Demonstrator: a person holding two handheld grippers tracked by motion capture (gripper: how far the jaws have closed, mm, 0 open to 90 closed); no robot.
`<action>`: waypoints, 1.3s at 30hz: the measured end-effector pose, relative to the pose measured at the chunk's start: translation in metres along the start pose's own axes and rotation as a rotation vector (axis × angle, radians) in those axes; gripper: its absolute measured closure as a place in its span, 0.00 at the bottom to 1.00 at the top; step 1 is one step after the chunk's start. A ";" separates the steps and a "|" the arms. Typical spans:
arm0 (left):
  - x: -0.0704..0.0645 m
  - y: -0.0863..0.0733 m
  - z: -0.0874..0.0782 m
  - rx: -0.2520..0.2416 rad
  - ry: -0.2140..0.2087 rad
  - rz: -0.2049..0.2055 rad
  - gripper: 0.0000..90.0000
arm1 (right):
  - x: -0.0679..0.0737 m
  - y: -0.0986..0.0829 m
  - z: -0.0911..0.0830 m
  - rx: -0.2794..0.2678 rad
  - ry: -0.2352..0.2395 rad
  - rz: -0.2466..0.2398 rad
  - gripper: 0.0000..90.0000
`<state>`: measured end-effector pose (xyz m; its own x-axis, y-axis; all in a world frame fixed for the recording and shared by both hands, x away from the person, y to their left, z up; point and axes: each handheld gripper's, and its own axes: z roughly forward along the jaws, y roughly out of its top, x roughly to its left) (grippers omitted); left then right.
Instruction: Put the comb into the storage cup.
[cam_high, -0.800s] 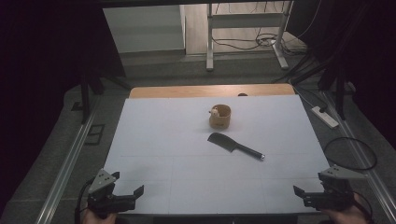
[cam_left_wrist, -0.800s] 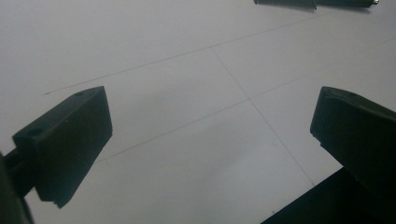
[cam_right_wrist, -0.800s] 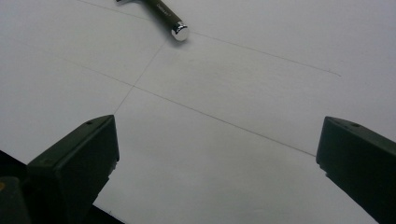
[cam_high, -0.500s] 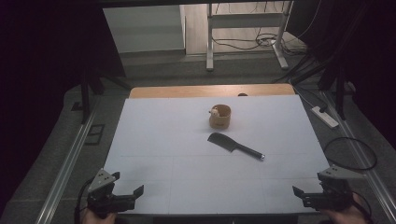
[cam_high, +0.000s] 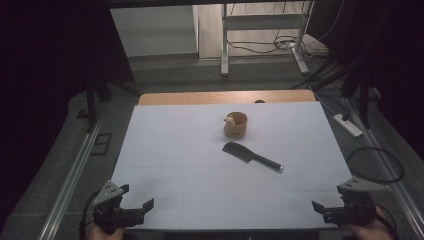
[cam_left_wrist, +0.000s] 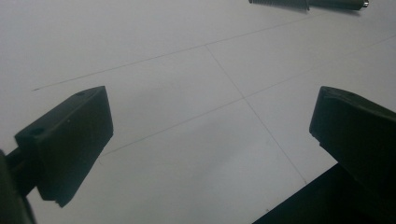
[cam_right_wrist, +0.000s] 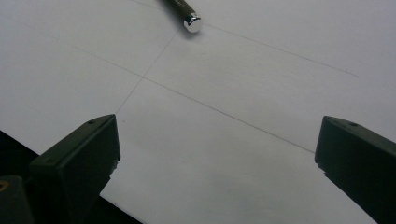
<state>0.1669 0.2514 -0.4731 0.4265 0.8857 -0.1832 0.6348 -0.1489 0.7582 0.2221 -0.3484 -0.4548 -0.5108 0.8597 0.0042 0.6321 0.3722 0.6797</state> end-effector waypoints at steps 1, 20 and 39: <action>0.000 0.000 0.000 0.000 -0.001 0.000 0.00 | 0.000 0.000 0.000 0.001 0.002 -0.004 0.00; 0.001 0.000 0.000 -0.002 -0.009 -0.004 0.01 | 0.003 0.010 0.005 0.002 0.049 -0.043 0.00; 0.003 0.000 0.000 -0.008 -0.019 -0.018 0.01 | 0.004 0.029 0.017 0.030 0.089 -0.064 0.00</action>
<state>0.1676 0.2539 -0.4738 0.4268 0.8799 -0.2088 0.6377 -0.1291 0.7594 0.2480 -0.3281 -0.4474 -0.5998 0.7997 0.0276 0.6127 0.4368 0.6587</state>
